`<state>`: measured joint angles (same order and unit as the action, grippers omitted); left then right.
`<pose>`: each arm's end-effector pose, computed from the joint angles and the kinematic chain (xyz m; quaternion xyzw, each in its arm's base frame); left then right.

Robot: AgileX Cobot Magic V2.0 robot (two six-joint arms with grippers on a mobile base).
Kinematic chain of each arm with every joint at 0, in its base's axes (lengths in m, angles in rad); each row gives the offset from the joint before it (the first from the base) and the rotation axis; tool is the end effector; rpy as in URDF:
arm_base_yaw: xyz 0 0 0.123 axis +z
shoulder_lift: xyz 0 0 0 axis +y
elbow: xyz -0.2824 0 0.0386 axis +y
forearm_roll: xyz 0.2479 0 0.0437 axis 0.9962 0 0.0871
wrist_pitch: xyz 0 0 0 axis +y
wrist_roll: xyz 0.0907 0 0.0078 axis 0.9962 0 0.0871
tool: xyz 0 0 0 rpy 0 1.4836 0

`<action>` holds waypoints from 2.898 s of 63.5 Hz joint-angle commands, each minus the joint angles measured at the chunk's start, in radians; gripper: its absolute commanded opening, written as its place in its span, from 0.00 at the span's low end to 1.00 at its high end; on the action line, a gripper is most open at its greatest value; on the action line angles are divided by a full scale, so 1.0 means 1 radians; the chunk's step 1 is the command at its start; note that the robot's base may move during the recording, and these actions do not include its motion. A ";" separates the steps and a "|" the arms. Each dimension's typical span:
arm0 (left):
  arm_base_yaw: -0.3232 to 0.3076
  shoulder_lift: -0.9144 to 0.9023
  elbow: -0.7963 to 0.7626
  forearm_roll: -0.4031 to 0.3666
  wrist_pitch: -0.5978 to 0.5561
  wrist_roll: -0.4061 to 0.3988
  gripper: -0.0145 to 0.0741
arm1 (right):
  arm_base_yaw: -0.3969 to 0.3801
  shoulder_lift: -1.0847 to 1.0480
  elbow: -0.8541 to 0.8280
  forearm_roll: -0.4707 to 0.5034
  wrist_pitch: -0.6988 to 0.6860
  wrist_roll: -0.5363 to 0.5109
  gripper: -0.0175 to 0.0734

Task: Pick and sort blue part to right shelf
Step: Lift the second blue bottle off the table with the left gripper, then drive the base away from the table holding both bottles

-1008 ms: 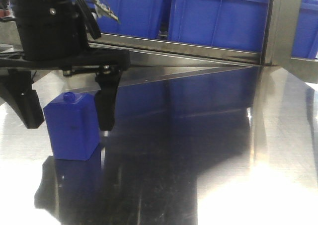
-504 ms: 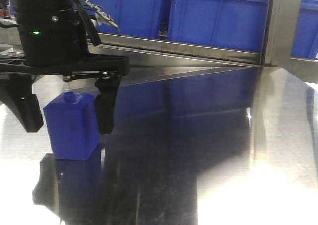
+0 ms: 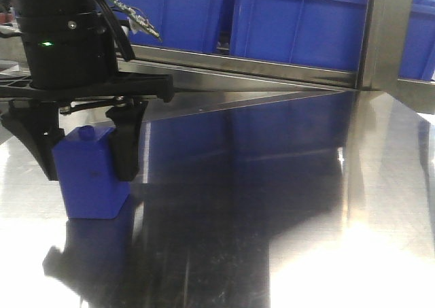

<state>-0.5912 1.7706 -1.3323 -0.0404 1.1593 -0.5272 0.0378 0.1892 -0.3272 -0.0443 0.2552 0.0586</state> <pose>0.2823 -0.1936 0.2357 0.0245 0.9991 -0.0319 0.0156 0.0604 0.0013 0.2886 -0.0040 0.7175 0.0146 0.6964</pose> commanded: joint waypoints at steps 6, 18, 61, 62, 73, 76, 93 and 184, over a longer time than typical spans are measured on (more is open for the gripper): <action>0.000 -0.064 -0.030 -0.035 -0.001 0.001 0.48 | -0.008 0.008 -0.028 -0.013 -0.095 -0.012 0.66; 0.000 -0.163 -0.030 -0.073 -0.015 0.169 0.43 | -0.008 0.008 -0.028 -0.013 -0.095 -0.012 0.66; 0.158 -0.674 0.419 -0.189 -0.582 0.723 0.43 | -0.008 0.008 -0.028 -0.013 -0.095 -0.012 0.66; 0.165 -0.686 0.430 -0.189 -0.595 0.723 0.43 | -0.008 0.008 -0.028 -0.013 -0.095 -0.012 0.66; 0.264 -0.841 0.547 -0.189 -0.661 0.723 0.43 | -0.008 0.008 -0.028 -0.013 -0.095 -0.012 0.66; 0.296 -0.881 0.570 -0.189 -0.676 0.718 0.43 | -0.008 0.008 -0.028 -0.013 -0.095 -0.012 0.66; 0.464 -1.134 0.692 -0.189 -0.787 0.639 0.43 | -0.008 0.008 -0.028 -0.013 -0.095 -0.012 0.66; 0.538 -1.507 0.809 -0.181 -0.779 0.639 0.43 | -0.008 0.008 -0.028 -0.013 -0.095 -0.012 0.66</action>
<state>-0.0529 0.2546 -0.4968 -0.2117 0.4606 0.1198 0.0378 0.1892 -0.3272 -0.0443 0.2552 0.0586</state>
